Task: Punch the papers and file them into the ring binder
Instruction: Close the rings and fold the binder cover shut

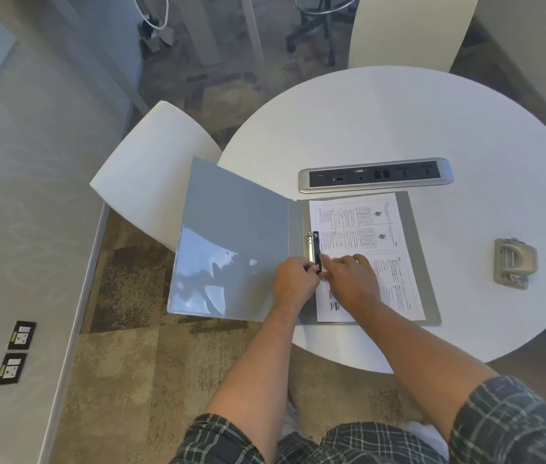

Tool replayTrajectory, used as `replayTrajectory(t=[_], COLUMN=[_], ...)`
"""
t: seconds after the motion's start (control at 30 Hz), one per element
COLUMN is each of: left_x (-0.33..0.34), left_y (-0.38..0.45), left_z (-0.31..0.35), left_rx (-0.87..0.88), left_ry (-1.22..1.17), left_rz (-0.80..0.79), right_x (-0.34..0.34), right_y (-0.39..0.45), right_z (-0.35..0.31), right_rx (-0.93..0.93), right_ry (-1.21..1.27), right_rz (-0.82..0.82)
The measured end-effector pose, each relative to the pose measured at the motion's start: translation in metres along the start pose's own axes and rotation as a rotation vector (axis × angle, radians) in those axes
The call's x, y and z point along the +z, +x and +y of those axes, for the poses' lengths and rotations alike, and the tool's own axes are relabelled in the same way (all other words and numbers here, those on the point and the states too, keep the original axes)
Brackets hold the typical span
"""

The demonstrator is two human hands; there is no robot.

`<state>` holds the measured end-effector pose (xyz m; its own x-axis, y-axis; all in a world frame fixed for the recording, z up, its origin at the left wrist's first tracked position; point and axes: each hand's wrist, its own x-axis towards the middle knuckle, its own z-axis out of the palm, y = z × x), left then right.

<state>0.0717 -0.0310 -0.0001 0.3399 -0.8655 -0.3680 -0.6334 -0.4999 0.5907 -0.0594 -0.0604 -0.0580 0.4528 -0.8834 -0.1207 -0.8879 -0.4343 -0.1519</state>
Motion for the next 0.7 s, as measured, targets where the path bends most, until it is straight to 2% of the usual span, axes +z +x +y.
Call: replayTrajectory(t=[0.1,0.2,0.23,0.3,0.37,0.43,0.5,0.57,0.7], left_x=[-0.023,-0.064,-0.082,-0.121,-0.158,-0.179,-0.185,-0.183,-0.192], left_y=[0.000,0.019,0.024,0.030,0.034,0.042,0.045,0.041,0.026], left_z=[0.012,0.021,0.025,0.030,0.027,0.016,0.004,0.001,0.023], left_rx=[0.151,0.417,0.383,0.087,-0.192,-0.376,-0.445,-0.457,-0.297], left_ry=[0.130,0.372,0.443,0.530,0.515,0.400,0.293,0.205,0.203], left_rz=[0.046,0.437,0.547,0.585,0.522,0.382,0.288,0.286,0.350], right_x=[0.000,-0.003,-0.005,-0.008,-0.010,-0.013,-0.018,-0.019,-0.012], right_y=[-0.002,-0.001,-0.002,-0.003,-0.004,-0.004,-0.004,-0.006,-0.011], right_z=[0.003,0.004,0.005,0.006,0.007,0.008,0.009,0.011,0.022], right_rx=[-0.006,-0.017,-0.022,-0.027,-0.031,-0.022,0.008,0.017,0.052], right_ry=[0.008,0.004,0.009,0.030,0.028,0.037,0.102,0.173,0.387], right_rz=[0.031,-0.014,-0.028,-0.043,-0.069,-0.103,-0.130,-0.151,-0.208])
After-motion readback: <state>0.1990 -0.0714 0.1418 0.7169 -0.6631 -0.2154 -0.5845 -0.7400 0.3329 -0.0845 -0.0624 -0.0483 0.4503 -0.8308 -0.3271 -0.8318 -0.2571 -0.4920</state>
